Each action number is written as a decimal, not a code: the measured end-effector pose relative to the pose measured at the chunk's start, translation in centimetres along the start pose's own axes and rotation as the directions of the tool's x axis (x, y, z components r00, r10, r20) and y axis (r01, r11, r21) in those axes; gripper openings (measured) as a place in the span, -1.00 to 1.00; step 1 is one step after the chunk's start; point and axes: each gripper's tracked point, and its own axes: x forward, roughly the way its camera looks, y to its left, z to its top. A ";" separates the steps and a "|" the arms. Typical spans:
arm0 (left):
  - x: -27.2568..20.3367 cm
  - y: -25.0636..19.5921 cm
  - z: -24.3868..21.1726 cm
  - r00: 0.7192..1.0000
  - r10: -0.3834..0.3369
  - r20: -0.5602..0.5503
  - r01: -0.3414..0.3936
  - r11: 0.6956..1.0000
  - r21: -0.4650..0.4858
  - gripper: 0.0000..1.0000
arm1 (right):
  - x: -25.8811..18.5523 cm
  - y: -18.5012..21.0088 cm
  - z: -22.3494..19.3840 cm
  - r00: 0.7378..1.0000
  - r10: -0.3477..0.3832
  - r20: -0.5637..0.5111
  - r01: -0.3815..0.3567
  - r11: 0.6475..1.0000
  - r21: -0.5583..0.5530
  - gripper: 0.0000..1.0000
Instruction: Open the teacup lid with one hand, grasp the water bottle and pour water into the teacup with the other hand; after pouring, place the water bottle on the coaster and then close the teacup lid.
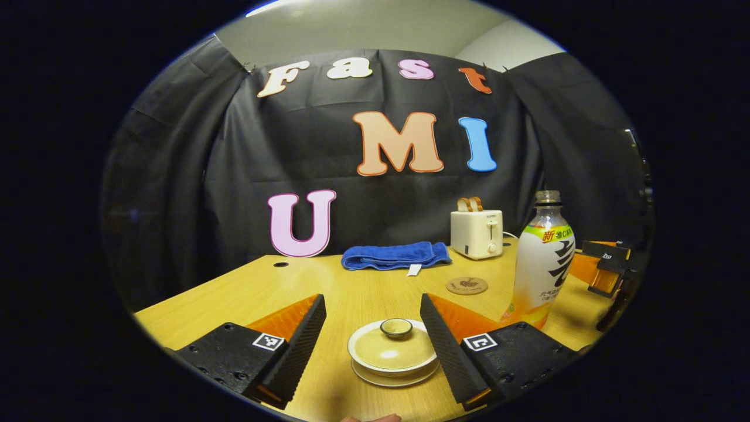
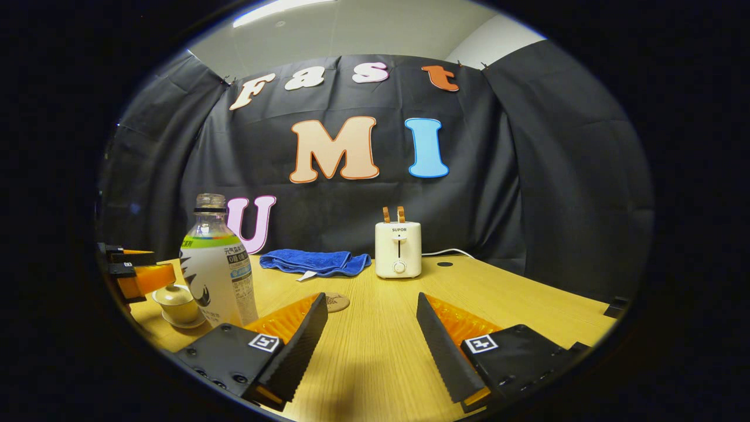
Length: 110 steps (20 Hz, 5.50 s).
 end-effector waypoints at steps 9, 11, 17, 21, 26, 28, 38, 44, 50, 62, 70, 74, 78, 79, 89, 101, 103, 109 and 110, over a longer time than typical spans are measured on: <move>1.0 -0.5 -1.7 0.997 -0.015 -0.080 0.016 1.000 0.018 0.65 | -0.1 0.0 0.0 1.000 0.000 0.000 0.000 1.000 0.000 0.90; 1.2 -0.6 -1.9 0.995 -0.016 -0.096 0.018 1.000 0.022 0.45 | 0.0 0.0 0.0 1.000 0.000 0.000 0.000 1.000 0.000 0.90; 1.4 -1.1 -2.3 0.992 -0.028 -0.121 0.032 0.999 0.027 -0.11 | -0.1 0.1 0.0 1.000 0.002 0.000 -0.002 1.000 0.001 0.90; 1.4 -1.6 -2.4 0.991 -0.046 -0.127 0.050 0.998 0.032 -0.37 | 0.0 0.1 0.0 1.000 0.003 0.000 -0.003 1.000 0.000 0.95; 1.3 -1.6 -2.4 0.991 -0.055 -0.119 0.060 0.997 0.038 -0.50 | -0.1 0.2 0.0 1.000 0.003 -0.001 -0.003 1.000 0.000 0.90; 1.3 -1.5 -2.2 0.993 -0.059 -0.106 0.062 0.998 0.030 -0.52 | -0.1 0.2 0.0 1.000 0.005 0.001 -0.005 1.000 0.001 0.95; 0.5 -0.6 0.2 0.999 -0.015 -0.035 0.016 1.000 0.016 -0.53 | -2.3 2.4 -0.3 0.995 0.093 -0.024 -0.093 0.995 0.031 0.95; -0.2 0.6 1.0 1.000 0.014 -0.019 -0.014 1.000 -0.007 -0.53 | -4.5 4.7 -0.2 0.983 0.178 -0.036 -0.176 0.983 0.056 0.90; -0.7 1.5 1.3 0.999 0.033 -0.008 -0.033 0.999 -0.013 -0.53 | -5.7 8.1 -0.7 0.959 0.279 -0.052 -0.275 0.959 0.067 0.90; -1.1 3.5 1.8 0.998 0.068 0.011 -0.068 0.997 -0.028 -0.53 | -3.7 13.6 -2.3 0.914 0.385 -0.131 -0.385 0.923 0.025 0.90; -1.1 4.6 1.6 0.996 0.086 0.015 -0.086 0.996 -0.029 -0.53 | -2.0 14.2 -2.7 0.924 0.352 -0.147 -0.359 0.933 -0.027 0.59; -1.2 5.2 1.5 0.995 0.097 0.015 -0.096 0.994 -0.042 -0.53 | -1.5 14.3 -2.3 0.928 0.341 -0.149 -0.356 0.930 -0.089 0.35; -1.6 6.2 1.6 0.994 0.112 0.019 -0.111 0.993 -0.047 -0.53 | -0.9 14.0 -0.8 0.939 0.327 -0.106 -0.343 0.903 -0.258 0.42; -1.7 6.5 1.7 0.993 0.115 0.019 -0.114 0.992 -0.050 -0.53 | -0.8 13.6 -0.8 0.942 0.324 -0.091 -0.336 0.891 -0.305 0.39; -3.6 10.4 0.6 0.983 0.181 0.008 -0.180 0.982 -0.049 -0.53 | 0.9 14.6 -0.4 0.943 0.333 -0.032 -0.263 0.679 -0.686 0.41; -4.2 11.6 -0.1 0.981 0.193 0.002 -0.192 0.978 -0.081 -0.53 | 1.4 17.4 -4.1 0.925 0.376 -0.058 -0.167 0.264 -0.950 0.39; -4.2 11.7 -0.4 0.981 0.191 -0.005 -0.191 0.978 -0.089 -0.54 | 1.4 17.5 -4.6 0.923 0.376 -0.074 -0.168 0.223 -0.960 0.38; -4.3 11.8 -0.3 0.981 0.192 0.002 -0.191 0.977 -0.096 -0.53 | 2.0 17.8 -4.8 0.916 0.392 -0.087 -0.149 0.131 -0.980 0.34; -4.2 11.9 -0.3 0.981 0.193 0.001 -0.192 0.977 -0.095 -0.55 | 2.0 17.8 -4.7 0.916 0.391 -0.085 -0.140 0.115 -0.983 0.36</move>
